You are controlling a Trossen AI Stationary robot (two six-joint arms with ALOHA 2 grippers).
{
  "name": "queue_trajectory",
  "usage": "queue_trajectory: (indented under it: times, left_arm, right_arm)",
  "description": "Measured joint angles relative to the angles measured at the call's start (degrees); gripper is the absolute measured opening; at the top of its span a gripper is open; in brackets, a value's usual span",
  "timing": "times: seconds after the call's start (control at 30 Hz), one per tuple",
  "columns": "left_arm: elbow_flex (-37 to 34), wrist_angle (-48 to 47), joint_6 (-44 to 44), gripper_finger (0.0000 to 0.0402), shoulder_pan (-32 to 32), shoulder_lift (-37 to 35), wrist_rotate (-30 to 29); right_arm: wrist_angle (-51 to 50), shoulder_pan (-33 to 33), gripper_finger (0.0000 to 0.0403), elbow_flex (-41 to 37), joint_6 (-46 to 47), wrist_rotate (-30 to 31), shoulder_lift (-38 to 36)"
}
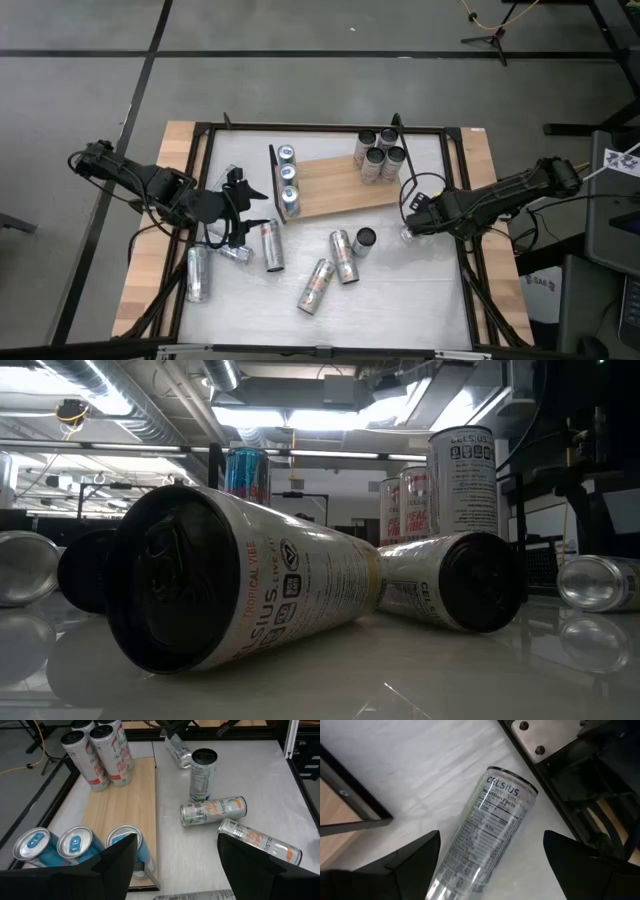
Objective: Place canned beverage on shelf
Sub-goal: Put the white-yellow soda can on the shelf
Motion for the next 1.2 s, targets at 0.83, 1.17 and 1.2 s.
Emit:
queue_trajectory:
  times: [0.83, 1.17, 1.2]
  left_arm:
    - [0.0, 0.0, -0.1, 0.0267, 0.0, 0.0, 0.0]
    - [0.0, 0.0, -0.1, 0.0267, 0.0, 0.0, 0.0]
    - [0.0, 0.0, -0.1, 0.0267, 0.0, 0.0, 0.0]
  right_arm:
    - [11.8, 0.0, 0.0349, 0.0, -7.4, -4.0, 16.0]
    - [14.1, 0.0, 0.0349, 0.0, -30.6, -5.8, 16.0]
    - [14.1, 0.0, 0.0349, 0.0, -33.7, -5.8, 16.0]
